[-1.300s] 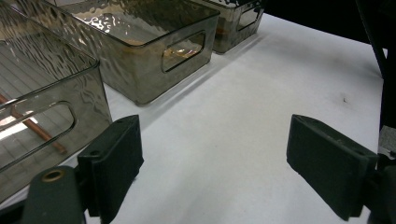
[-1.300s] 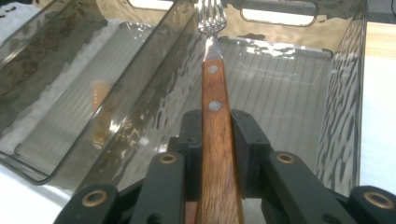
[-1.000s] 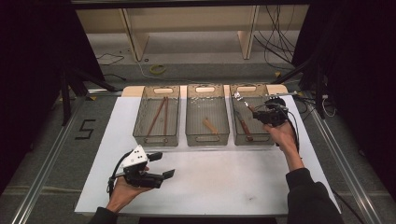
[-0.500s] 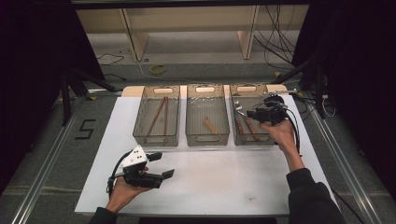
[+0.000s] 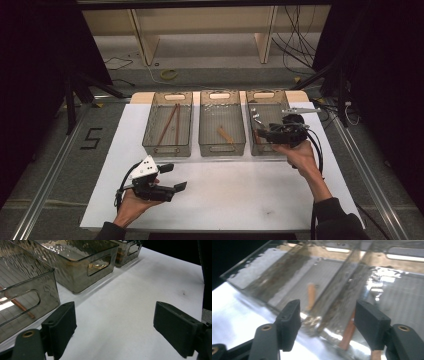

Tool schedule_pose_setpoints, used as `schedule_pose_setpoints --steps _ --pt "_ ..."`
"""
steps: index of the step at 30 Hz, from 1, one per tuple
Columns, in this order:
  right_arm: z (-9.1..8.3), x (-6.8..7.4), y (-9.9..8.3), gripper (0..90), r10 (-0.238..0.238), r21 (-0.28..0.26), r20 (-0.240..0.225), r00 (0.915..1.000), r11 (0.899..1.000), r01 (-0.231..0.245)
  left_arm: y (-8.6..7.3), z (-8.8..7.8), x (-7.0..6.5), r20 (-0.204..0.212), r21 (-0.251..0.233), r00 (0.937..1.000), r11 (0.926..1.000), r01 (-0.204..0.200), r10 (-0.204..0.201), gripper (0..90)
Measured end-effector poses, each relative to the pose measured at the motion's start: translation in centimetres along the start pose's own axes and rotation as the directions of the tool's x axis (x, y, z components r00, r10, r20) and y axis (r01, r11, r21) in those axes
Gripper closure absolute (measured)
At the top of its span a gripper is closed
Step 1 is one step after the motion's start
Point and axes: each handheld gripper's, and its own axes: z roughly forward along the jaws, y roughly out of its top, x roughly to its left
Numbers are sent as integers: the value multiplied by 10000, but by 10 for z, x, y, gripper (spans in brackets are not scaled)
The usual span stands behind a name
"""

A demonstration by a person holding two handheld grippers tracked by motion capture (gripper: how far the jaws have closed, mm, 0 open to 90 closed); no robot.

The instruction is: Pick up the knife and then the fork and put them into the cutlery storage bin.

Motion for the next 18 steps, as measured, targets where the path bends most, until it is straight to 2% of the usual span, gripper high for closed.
schedule_pose_setpoints --steps 7,18 --pt "-9 21 -17 347 -59 -524 -753 9971 9986 19 0 -1 0 3 7 9999 9999 108 -108 177" --pt "-17 40 -42 306 -235 -525 -1442 9893 9985 160 -1 -1 0 22 -50 9998 9998 199 -199 179"
